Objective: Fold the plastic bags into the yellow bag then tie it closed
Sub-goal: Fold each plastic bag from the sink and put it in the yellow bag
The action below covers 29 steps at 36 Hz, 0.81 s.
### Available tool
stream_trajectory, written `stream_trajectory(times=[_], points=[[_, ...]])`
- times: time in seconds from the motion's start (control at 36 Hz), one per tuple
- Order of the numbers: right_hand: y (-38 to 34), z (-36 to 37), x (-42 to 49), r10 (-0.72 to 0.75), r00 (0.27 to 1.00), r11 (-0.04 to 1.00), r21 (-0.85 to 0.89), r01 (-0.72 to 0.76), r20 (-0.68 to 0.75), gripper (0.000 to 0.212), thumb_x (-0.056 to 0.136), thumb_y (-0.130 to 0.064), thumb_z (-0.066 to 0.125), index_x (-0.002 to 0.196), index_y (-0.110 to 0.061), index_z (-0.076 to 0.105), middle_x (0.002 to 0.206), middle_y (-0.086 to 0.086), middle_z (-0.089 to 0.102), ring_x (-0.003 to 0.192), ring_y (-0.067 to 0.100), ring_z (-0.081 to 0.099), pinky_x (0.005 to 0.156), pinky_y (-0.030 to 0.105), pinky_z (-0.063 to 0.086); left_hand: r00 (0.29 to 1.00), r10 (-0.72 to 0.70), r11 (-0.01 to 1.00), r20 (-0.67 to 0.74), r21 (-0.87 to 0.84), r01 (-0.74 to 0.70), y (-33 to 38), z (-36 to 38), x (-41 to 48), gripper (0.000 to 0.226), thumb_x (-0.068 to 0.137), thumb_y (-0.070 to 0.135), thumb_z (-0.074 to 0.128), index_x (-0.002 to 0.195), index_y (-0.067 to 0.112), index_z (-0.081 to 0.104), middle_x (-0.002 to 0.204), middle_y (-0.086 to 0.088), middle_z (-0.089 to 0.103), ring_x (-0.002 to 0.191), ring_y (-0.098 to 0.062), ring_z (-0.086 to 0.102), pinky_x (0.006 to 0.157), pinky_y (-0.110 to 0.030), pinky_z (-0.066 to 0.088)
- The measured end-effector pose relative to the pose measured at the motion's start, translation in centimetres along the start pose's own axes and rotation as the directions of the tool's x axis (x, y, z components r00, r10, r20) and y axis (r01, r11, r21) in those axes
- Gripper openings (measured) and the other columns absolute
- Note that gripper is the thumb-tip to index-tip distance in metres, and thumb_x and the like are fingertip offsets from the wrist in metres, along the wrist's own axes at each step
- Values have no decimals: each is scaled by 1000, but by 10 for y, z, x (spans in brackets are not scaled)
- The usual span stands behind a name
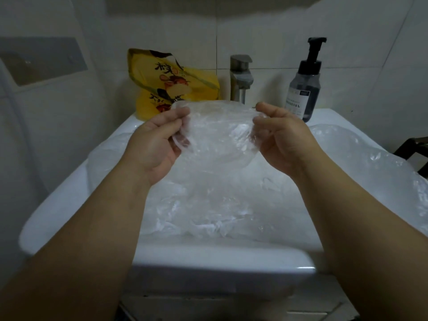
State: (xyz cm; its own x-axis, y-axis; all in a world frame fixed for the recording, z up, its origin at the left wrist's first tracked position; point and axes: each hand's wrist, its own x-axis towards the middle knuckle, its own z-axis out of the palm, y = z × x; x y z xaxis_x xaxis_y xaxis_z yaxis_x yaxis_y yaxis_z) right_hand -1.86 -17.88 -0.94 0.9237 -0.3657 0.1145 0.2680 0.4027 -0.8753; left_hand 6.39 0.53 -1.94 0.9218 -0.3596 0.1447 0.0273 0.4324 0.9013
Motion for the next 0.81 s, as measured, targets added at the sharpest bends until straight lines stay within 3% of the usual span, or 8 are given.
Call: stream_trajectory(times=[0.08, 0.17, 0.28, 0.36, 0.44, 0.56, 0.69, 0.81], points=[[2, -4, 2, -37, 998, 994, -105, 32, -46, 47, 82, 12, 60, 127, 0, 52, 119, 13, 56, 90, 16, 62, 80, 23, 55, 1000, -26, 990, 9, 140, 25, -3, -3, 0, 23, 94, 1, 54, 108, 16, 65, 89, 1, 61, 76, -8, 57, 67, -18, 52], [5, -6, 1, -119, 992, 906, -414, 88, -50, 64, 79, 10, 66, 138, -5, 45, 136, 7, 50, 108, 12, 55, 96, 26, 49, 994, 113, 810, -13, 581, -85, -10, -6, -2, 48, 83, -2, 68, 126, 18, 60, 98, 12, 54, 89, -4, 54, 77, -19, 51], [13, -10, 4, -186, 983, 664, -736, 129, 5, 61, 84, 3, 66, 140, -13, 46, 94, -4, 53, 69, 6, 52, 54, 7, 42, 962, 271, 562, -4, 813, -155, -14, -10, -5, 57, 83, 5, 72, 135, 20, 56, 101, 15, 52, 95, -2, 50, 78, -16, 41], [15, -10, 5, -226, 974, 570, -811, 132, -1, 47, 88, -6, 65, 133, -13, 54, 73, -5, 44, 68, 16, 57, 64, 16, 52, 949, 315, 499, -23, 854, -144, -14, -13, -4, 28, 84, 14, 73, 111, 20, 67, 87, 11, 53, 85, -11, 54, 68, -17, 41], [12, -8, 3, -250, 968, 580, -802, 141, -11, 25, 91, -15, 63, 116, -16, 64, 81, -1, 56, 86, 21, 64, 70, 19, 53, 959, 282, 542, -15, 828, -147, -14, -11, -5, 8, 85, 21, 72, 84, 19, 64, 81, 10, 58, 82, -14, 56, 65, -20, 43], [10, -3, 3, -146, 987, 818, -569, 87, -59, 4, 92, -18, 60, 90, -21, 60, 97, 2, 62, 99, 20, 60, 96, 42, 50, 979, 181, 794, -89, 601, -92, -8, -5, -6, 11, 85, 19, 72, 78, 19, 62, 81, 0, 66, 80, -18, 62, 75, -32, 51], [8, 0, 4, -41, 999, 985, -170, 41, -2, 12, 98, -12, 48, 106, -12, 57, 112, 9, 65, 107, 26, 63, 99, 44, 49, 998, -2, 967, -59, 253, 17, -3, 1, -5, 6, 90, 14, 64, 85, 17, 65, 82, 0, 71, 75, -14, 68, 65, -27, 56], [11, 3, 2, -79, 996, 973, -222, 70, -34, 18, 101, -17, 44, 115, -11, 54, 111, 10, 65, 99, 25, 66, 87, 42, 56, 994, -16, 951, -112, 304, 50, -5, 5, -7, 4, 93, 23, 61, 91, 20, 63, 92, 1, 69, 84, -15, 65, 64, -27, 56]])
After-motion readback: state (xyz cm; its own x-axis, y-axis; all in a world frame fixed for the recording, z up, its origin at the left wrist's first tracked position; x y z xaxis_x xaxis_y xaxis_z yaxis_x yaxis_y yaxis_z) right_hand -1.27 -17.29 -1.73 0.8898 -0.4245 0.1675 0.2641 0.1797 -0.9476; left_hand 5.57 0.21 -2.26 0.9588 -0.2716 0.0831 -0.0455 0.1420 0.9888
